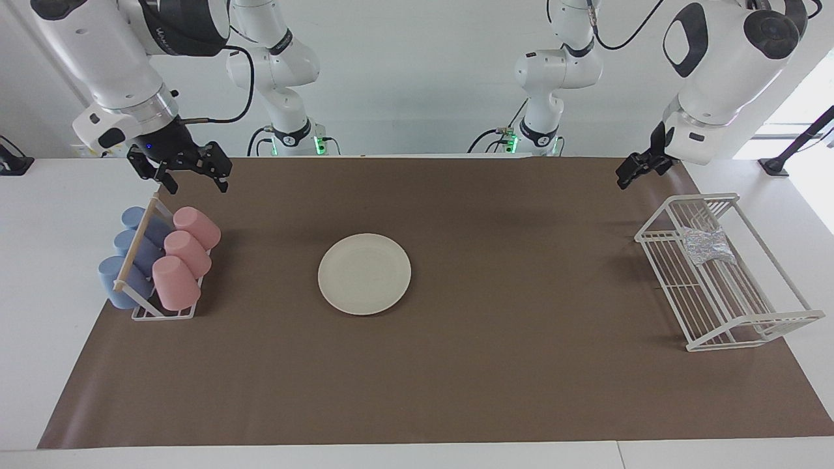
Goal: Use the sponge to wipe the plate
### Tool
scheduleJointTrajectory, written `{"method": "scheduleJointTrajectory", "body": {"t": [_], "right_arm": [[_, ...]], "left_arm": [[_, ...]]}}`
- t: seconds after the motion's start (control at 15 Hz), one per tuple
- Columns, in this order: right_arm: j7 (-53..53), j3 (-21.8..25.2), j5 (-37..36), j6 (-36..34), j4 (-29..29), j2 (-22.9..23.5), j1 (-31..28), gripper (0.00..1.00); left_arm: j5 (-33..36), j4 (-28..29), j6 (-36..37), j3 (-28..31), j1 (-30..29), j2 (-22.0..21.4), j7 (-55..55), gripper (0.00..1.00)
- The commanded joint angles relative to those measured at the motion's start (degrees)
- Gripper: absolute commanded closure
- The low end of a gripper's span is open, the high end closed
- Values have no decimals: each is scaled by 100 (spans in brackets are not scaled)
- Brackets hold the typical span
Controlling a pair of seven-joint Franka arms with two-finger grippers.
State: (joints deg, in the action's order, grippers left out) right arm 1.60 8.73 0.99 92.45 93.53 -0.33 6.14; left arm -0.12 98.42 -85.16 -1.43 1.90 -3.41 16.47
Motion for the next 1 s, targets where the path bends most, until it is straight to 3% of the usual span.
{"method": "scheduleJointTrajectory", "body": {"t": [0.0,0.13,0.33,0.53,0.93], "right_arm": [[77,-30,-151,-34,52,-63,-7,0],[60,-38,-143,-34,60,-64,-7,0],[51,-38,-134,-34,69,-72,-7,0],[51,-38,-134,-42,87,-72,-25,0],[51,-38,-134,-25,78,-72,-16,0]], "left_arm": [[-199,-452,604,3,38,-73,-363,0],[-182,-789,650,-58,99,15,-688,0],[-190,-623,431,3,117,7,-1241,0],[-191,-499,44,3,108,15,-1216,0],[-191,-464,-44,-6,65,7,-962,0]]}}
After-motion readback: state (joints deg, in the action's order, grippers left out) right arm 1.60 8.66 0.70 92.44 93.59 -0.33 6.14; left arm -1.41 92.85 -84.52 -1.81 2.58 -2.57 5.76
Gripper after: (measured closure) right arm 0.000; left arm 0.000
